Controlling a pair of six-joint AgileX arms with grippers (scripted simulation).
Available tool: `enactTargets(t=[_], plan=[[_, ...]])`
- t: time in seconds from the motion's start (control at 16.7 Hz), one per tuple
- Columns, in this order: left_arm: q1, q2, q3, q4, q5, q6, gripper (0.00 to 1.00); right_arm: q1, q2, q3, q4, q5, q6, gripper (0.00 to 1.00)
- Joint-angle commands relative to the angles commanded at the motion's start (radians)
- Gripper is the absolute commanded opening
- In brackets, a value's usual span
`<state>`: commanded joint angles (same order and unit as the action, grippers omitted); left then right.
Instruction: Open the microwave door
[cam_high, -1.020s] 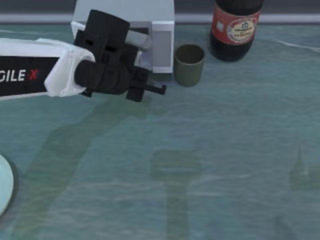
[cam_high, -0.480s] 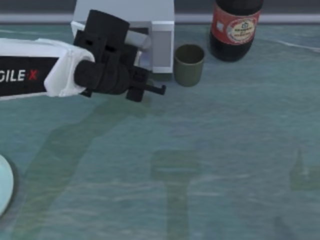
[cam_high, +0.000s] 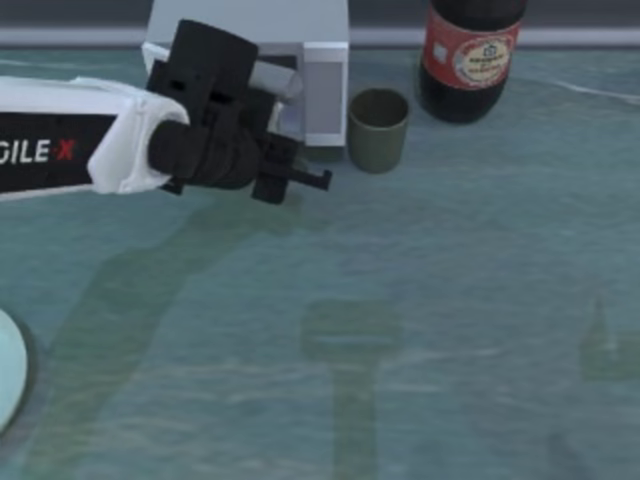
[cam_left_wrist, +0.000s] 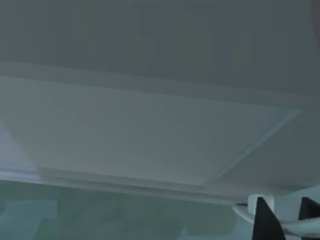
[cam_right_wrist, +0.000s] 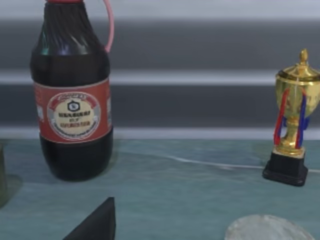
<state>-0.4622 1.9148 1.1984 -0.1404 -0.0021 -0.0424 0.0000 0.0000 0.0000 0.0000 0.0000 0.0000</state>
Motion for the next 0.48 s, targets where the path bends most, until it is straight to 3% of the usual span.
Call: enactTargets(t=[0.48], plan=[[0.012, -0.019, -0.024, 0.006, 0.038, 0.038, 0.0, 0.0, 0.0, 0.0, 0.0, 0.0, 0.0, 1.0]])
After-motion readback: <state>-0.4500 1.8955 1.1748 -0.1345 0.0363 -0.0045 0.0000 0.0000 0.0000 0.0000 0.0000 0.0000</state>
